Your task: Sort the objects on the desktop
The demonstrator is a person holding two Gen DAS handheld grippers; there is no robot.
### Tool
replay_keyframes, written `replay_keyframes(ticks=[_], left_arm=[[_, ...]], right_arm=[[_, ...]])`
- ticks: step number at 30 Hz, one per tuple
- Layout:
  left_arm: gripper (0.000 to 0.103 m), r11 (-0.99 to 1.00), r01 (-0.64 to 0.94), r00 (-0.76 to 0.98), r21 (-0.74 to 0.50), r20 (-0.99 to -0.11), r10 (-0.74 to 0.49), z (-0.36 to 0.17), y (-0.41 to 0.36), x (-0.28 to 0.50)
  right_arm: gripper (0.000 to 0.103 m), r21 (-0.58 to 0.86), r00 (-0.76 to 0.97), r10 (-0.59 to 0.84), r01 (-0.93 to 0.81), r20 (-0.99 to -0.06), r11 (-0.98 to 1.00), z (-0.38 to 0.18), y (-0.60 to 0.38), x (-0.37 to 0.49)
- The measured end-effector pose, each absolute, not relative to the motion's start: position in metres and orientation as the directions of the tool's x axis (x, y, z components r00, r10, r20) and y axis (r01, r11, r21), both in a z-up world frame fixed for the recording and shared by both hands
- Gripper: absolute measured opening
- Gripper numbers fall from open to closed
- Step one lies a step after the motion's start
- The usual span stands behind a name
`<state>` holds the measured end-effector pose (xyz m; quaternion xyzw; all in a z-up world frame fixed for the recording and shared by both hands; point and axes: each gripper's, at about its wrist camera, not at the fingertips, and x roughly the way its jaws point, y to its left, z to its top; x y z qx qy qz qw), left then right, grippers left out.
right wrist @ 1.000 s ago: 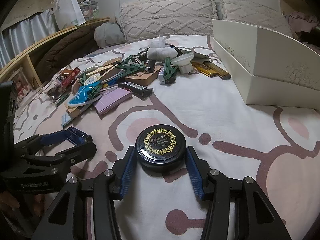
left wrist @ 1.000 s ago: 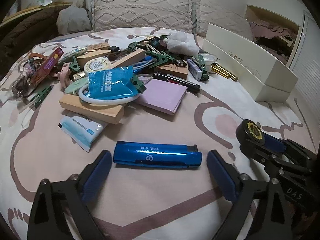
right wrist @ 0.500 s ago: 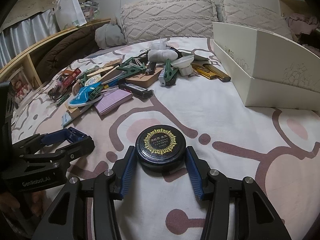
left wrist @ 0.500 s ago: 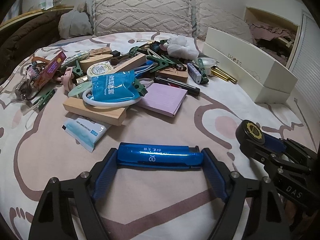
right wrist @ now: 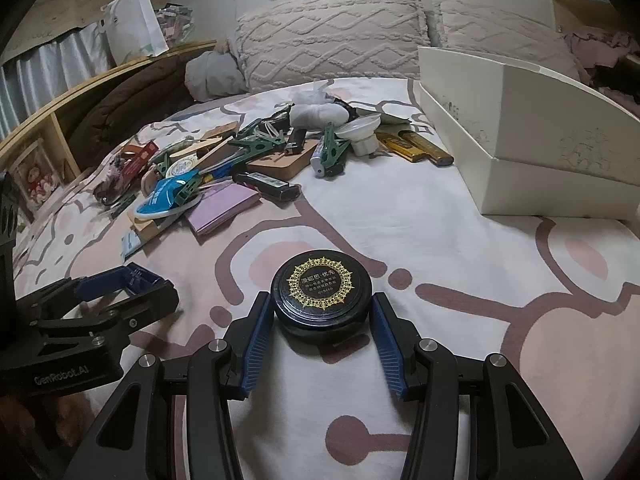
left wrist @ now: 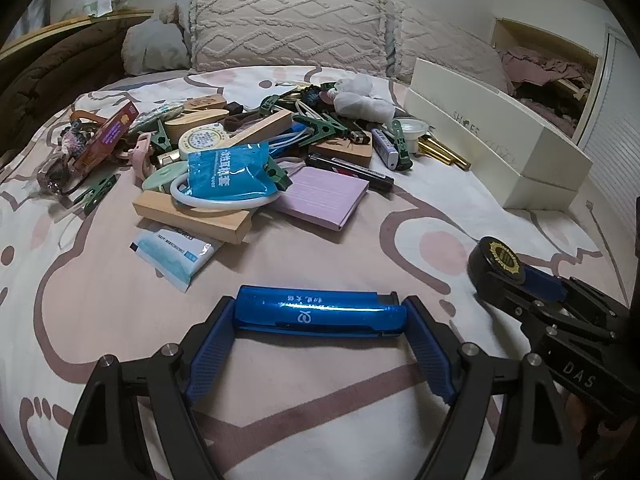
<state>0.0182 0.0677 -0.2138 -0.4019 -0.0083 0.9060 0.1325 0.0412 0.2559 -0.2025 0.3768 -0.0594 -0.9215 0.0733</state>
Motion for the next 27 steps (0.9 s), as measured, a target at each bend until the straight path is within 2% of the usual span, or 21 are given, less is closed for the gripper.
replay_keyframes(ticks=[11,27], left_arm=[[0.083,-0.965,-0.238,-0.663,-0.106,-0.709,0.241,-0.198,0.074,0.028],[0.083,-0.940,-0.326,-0.702,-0.101,-0.641,0.312,-0.150,0.116,0.036]], right_arm=[[0.050,0.178,-0.734,-0.157,0.050,-0.660,-0.983,-0.189,0.272,0.051],[0.050,0.165,-0.780,-0.107,0.006,-0.616,-0.986,-0.156,0.302,0.068]])
